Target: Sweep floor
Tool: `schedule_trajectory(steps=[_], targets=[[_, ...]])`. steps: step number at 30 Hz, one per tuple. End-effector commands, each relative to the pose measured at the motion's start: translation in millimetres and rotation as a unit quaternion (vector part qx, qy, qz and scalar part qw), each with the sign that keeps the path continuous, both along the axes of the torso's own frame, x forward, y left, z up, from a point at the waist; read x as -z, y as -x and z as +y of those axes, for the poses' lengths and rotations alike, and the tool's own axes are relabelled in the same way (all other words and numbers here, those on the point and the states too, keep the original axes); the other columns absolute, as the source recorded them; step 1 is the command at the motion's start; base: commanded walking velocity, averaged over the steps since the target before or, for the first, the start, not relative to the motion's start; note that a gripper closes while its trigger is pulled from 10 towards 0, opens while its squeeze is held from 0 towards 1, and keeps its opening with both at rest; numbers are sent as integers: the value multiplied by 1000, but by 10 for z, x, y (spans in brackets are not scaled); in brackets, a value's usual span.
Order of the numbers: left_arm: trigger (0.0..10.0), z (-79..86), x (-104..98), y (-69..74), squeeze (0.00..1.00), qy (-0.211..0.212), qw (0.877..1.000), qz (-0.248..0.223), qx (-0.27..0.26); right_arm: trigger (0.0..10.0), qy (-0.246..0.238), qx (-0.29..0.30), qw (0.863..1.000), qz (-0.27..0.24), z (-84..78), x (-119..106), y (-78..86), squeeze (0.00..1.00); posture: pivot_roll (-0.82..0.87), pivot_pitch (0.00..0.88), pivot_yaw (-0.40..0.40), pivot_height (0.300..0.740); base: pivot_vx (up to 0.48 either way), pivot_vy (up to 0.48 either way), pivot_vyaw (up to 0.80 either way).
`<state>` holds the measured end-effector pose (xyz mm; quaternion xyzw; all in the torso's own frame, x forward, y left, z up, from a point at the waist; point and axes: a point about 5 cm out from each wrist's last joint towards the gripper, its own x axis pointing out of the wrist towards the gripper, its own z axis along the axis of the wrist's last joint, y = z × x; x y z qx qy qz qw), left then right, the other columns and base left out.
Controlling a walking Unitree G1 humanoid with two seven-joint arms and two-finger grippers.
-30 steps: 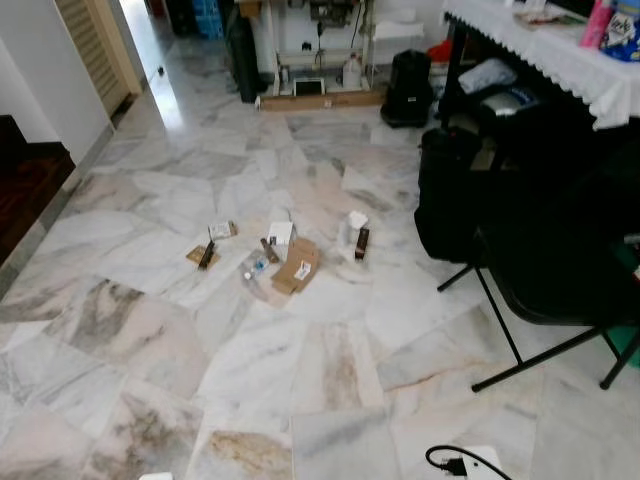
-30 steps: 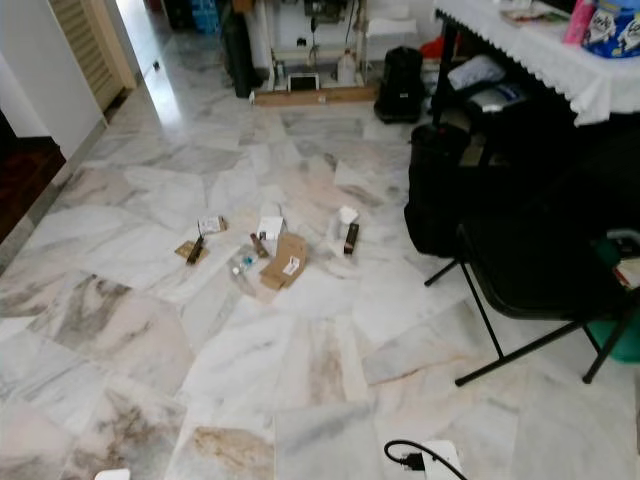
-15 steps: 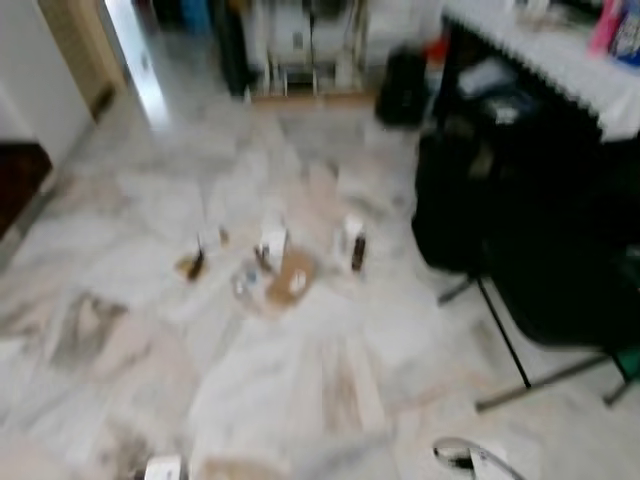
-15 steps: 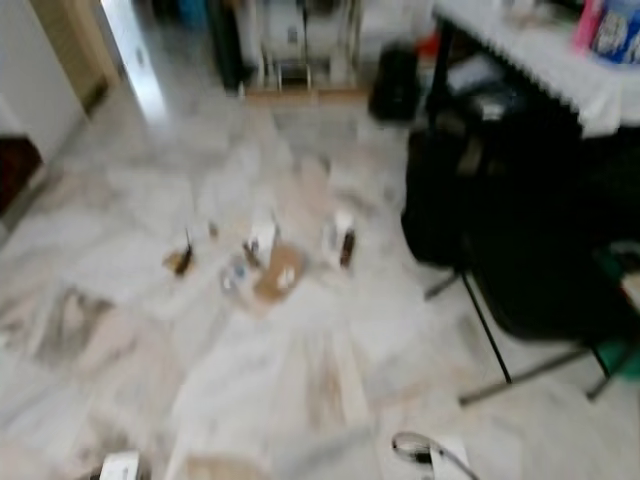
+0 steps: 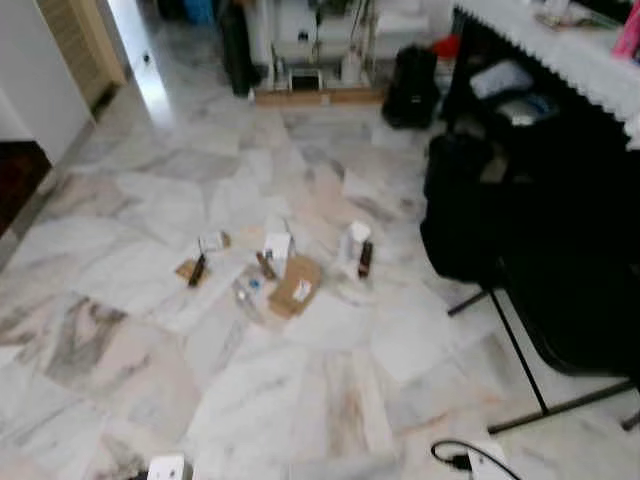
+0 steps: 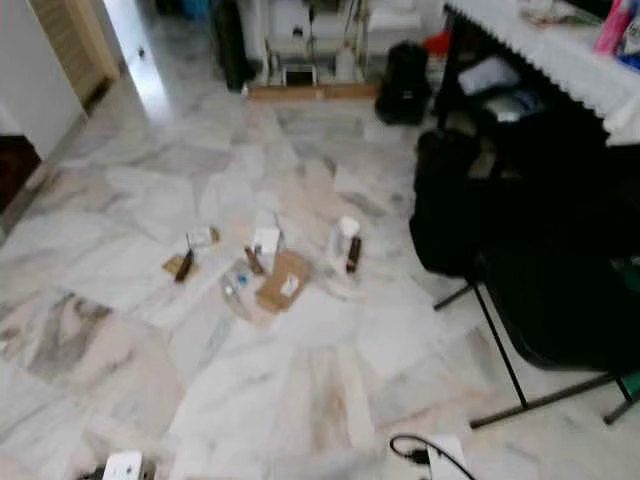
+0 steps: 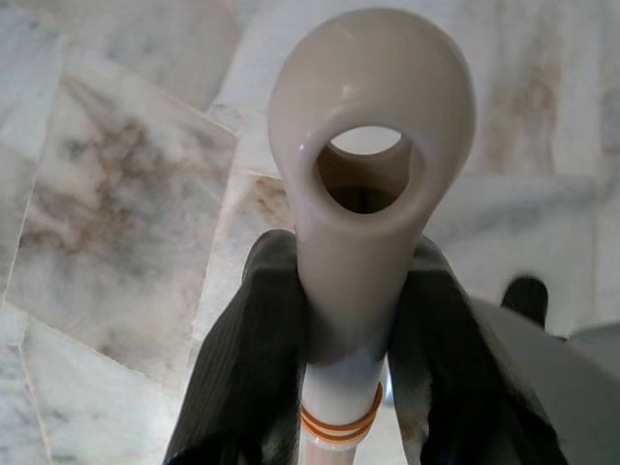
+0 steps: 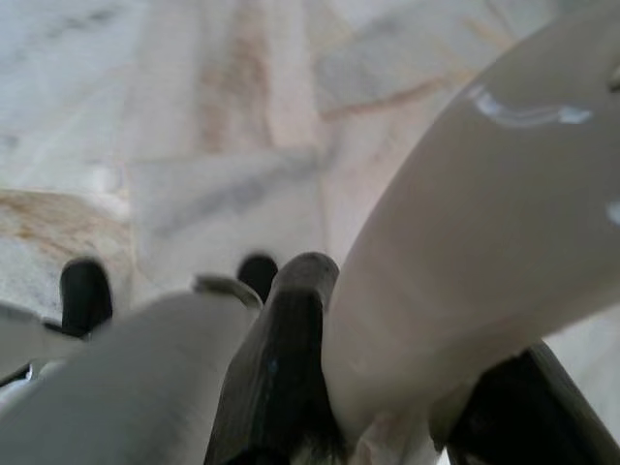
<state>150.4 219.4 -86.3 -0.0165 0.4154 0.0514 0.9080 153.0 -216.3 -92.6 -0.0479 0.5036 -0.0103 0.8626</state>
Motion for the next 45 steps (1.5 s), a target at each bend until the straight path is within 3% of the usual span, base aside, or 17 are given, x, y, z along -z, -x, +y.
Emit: schedule_trajectory(steps=[1, 25, 45], targets=[[10000, 92, 20, 97, 0, -2, 1000, 11, -18, 10000, -12, -2, 1000, -7, 85, -2, -44, 0, -61, 83, -11, 740, 274, 0, 0], [10000, 76, 76, 189, 0, -2, 999, 44, -12, 10000, -18, 16, 1000, -9, -85, -11, 37, 0, -63, 44, 1, 740, 276, 0, 0], [10000, 80, 50, 131, 0, -3, 999, 31, -13, 10000, -45, 24, 998, -29, 94, -19, -69, 0, -55, 63, 3, 740, 278, 0, 0]])
